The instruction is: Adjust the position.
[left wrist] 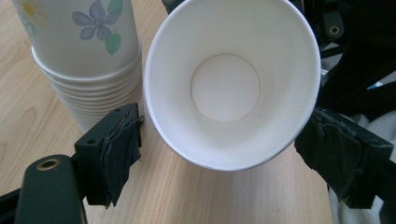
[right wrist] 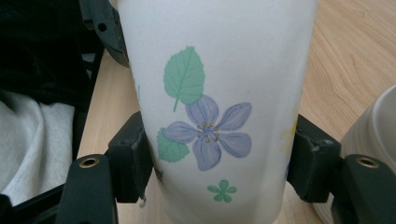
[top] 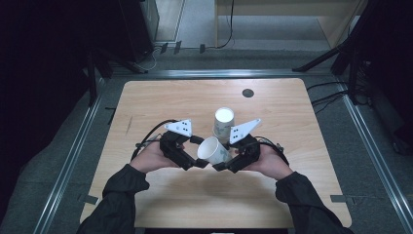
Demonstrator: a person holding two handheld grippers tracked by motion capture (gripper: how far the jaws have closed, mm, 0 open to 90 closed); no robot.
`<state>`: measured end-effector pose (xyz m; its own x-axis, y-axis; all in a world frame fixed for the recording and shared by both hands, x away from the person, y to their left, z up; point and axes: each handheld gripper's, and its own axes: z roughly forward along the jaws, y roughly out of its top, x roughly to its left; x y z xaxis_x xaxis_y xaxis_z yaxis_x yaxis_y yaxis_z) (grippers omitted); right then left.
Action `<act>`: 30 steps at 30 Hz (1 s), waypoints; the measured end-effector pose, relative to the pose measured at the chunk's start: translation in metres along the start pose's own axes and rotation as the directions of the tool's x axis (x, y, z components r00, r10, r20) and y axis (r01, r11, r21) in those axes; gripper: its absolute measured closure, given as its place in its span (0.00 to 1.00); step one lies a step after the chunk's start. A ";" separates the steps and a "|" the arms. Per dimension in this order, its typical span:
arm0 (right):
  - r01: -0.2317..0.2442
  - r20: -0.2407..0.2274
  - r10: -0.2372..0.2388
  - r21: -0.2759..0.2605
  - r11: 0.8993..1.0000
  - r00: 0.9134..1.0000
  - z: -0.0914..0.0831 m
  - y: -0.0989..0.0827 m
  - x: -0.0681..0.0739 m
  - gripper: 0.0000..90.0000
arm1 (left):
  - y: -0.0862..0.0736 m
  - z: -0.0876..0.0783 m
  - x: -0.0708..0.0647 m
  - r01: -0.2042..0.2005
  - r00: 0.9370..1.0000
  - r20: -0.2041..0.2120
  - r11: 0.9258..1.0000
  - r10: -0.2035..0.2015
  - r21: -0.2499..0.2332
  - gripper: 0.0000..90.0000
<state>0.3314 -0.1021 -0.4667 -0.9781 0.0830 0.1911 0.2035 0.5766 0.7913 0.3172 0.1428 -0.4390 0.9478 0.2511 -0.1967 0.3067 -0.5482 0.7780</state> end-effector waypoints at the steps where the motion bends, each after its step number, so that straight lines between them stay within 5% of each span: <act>1: 0.002 -0.001 -0.002 -0.001 1.000 1.000 0.000 0.000 0.000 0.37 | 0.000 0.001 0.000 0.007 1.000 0.001 1.000 -0.007 -0.013 0.17; 10: -0.005 -0.021 0.004 -0.025 1.000 1.000 -0.001 0.000 -0.001 0.37 | 0.000 0.006 -0.001 0.027 1.000 0.009 0.994 -0.026 -0.105 0.18; 30: -0.018 -0.021 0.018 -0.014 1.000 1.000 0.001 0.000 -0.002 0.35 | 0.001 0.005 -0.001 0.027 0.999 0.019 0.996 -0.026 -0.081 0.31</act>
<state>0.3331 -0.1015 -0.4678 -0.9730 0.0762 0.2177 0.2221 0.5636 0.7956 0.3174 0.1377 -0.4413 0.9410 0.2497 -0.2283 0.3244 -0.4745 0.8183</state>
